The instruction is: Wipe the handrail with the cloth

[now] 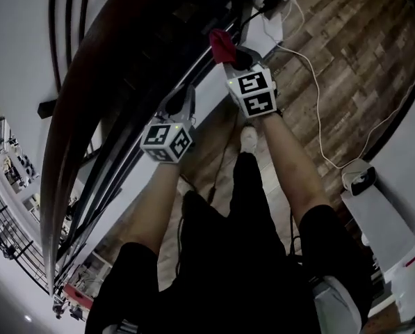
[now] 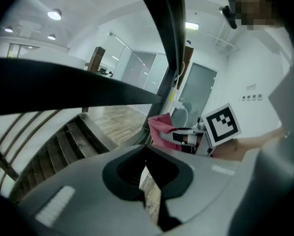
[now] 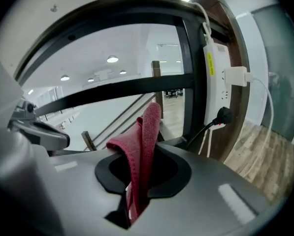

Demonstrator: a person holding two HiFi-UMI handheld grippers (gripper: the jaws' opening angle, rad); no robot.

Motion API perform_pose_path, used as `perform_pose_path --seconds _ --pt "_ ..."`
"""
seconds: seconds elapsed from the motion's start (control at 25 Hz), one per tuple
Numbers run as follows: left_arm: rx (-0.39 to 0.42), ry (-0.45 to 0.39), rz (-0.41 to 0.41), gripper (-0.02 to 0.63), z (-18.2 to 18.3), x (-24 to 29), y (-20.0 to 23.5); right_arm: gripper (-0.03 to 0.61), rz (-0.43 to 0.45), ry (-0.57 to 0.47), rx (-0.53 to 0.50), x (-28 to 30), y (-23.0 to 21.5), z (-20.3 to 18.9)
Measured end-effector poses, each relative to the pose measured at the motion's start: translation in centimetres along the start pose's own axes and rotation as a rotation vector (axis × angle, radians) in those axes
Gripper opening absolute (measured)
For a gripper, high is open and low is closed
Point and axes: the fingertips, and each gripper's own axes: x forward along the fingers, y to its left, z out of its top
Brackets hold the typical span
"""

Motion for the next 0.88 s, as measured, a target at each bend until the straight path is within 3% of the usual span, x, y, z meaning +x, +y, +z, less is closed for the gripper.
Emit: perform_pose_path --seconds 0.16,0.36,0.64,0.76,0.88 --pt "-0.046 0.020 0.026 -0.002 -0.3 2.8 0.0 0.044 -0.100 0.019 -0.108 3.4 -4.6 0.2" --pt "-0.063 0.033 0.075 -0.002 -1.9 3.8 1.1 0.044 -0.151 0.018 -0.250 5.9 -5.5 1.0" --pt "0.012 0.074 0.091 -0.002 -2.7 3.9 0.4 0.044 -0.264 0.039 -0.372 6.6 -6.1 1.6" --pt "-0.043 0.077 0.108 -0.002 -3.2 3.9 0.5 0.044 -0.278 0.070 -0.343 7.4 -6.7 1.3" --pt "-0.040 0.087 0.125 -0.002 -4.2 3.7 0.3 0.043 -0.226 0.066 -0.225 7.5 -6.7 1.0"
